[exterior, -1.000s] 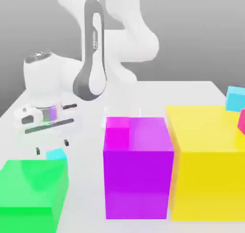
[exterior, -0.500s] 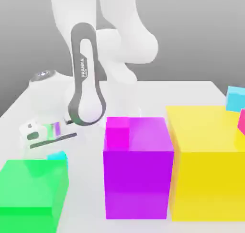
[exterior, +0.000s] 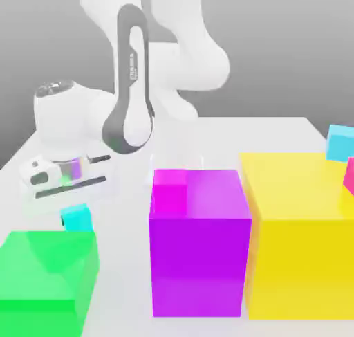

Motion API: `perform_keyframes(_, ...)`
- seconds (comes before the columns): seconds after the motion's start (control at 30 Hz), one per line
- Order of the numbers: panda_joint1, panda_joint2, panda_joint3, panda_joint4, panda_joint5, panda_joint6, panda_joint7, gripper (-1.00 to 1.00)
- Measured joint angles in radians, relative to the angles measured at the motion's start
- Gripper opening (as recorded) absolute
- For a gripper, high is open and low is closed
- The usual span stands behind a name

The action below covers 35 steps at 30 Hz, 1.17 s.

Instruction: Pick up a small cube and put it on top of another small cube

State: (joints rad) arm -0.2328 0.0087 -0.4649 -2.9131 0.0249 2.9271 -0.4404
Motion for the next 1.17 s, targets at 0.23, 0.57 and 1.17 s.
perform_keyframes(0.23, -0.06, -0.072, 0.035, 0.04, -0.246, -0.118, 0.112, -1.0)
perform_keyframes(0.57, 0.07, -0.225, 0.234, 0.304, -0.218, -0.541, 0.491, -1.0)
perform_keyframes(1.17, 0.201, -0.374, 0.472, 0.396, -0.016, -0.777, 0.941, 1.0)
